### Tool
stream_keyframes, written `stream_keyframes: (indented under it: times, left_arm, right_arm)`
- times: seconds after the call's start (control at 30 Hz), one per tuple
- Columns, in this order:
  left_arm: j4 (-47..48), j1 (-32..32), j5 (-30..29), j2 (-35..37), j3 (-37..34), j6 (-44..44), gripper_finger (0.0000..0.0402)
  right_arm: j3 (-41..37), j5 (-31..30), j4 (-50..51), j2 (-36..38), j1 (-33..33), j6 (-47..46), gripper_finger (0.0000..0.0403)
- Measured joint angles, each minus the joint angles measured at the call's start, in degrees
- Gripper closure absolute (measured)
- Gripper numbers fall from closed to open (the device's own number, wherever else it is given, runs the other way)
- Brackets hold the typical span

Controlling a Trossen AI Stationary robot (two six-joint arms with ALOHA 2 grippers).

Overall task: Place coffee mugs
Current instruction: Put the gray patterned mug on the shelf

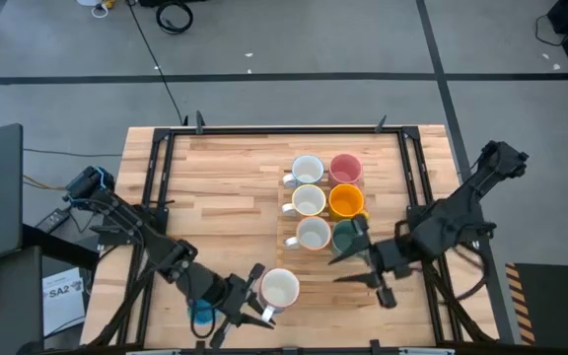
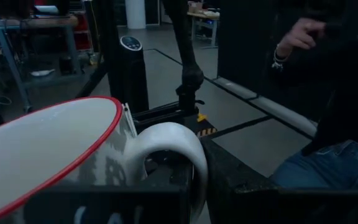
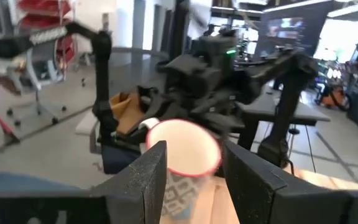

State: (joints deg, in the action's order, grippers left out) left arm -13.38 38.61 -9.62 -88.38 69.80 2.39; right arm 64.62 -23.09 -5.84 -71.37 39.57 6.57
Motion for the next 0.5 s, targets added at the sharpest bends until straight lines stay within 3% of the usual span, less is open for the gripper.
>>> stream_keyframes:
  times: [0.23,0.5]
  left_arm:
    - [-0.02,-2.45,4.58,-0.02,0.0,0.35,0.0375]
    - [0.08,-3.83,5.13,-0.02,0.0,0.4,0.0375]
  right_arm:
    - [0.0,1.02,-3.36,-5.29,-0.12,5.27,0.0243]
    - [4.49,10.73,-2.74,-9.3,-2.63,5.22,0.0243]
